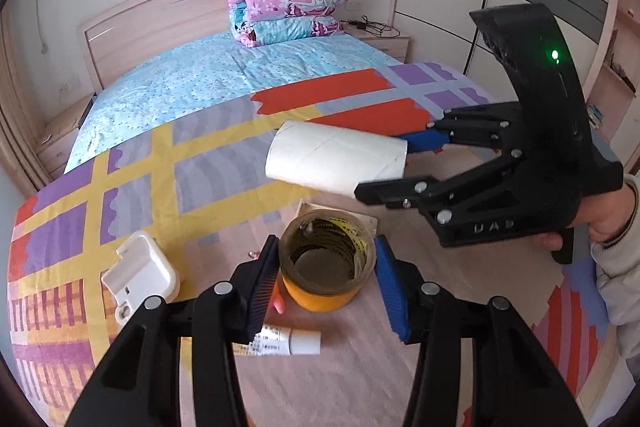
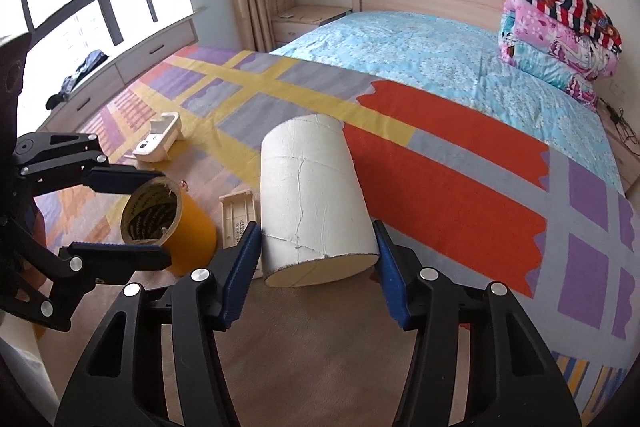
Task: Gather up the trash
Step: 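Close the right tool around the white paper roll while the left tool grasps the orange tape roll, then carry the paper roll and tape roll to the black trash bag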
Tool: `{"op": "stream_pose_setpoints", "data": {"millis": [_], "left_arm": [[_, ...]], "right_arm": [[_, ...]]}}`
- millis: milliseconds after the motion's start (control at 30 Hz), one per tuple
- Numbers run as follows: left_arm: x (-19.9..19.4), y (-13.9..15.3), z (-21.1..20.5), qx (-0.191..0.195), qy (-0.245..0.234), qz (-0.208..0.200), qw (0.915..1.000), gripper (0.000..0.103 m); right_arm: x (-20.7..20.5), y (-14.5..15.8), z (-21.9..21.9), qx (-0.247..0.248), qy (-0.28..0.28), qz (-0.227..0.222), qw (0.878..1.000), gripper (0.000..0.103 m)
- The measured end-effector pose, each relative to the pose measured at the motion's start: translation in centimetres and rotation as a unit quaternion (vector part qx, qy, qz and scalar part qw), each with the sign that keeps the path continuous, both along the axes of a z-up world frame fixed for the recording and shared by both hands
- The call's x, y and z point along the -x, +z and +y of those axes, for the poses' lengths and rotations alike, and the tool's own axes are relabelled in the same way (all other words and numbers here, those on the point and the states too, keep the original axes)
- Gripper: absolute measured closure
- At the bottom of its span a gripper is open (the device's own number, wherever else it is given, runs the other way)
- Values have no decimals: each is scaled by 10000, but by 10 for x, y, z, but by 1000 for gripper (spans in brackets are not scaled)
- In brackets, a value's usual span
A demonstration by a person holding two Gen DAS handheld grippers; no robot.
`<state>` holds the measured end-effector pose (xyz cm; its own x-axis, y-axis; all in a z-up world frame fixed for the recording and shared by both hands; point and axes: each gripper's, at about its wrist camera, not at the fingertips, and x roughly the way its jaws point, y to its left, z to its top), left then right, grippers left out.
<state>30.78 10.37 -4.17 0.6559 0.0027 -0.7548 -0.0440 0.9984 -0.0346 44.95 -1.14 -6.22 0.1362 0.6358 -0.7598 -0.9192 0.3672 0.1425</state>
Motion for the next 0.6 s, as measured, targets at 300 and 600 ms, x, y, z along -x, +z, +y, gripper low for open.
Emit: {"op": "stream_pose_setpoints", "data": {"millis": [300, 600], "left_arm": [[27, 26, -9, -81, -83, -227, 9997, 57], [65, 46, -25, -71, -143, -389, 9991, 57]], "right_arm": [[18, 21, -13, 8, -1, -186, 9998, 48], [57, 49, -35, 47, 58, -615, 9981, 48]]}}
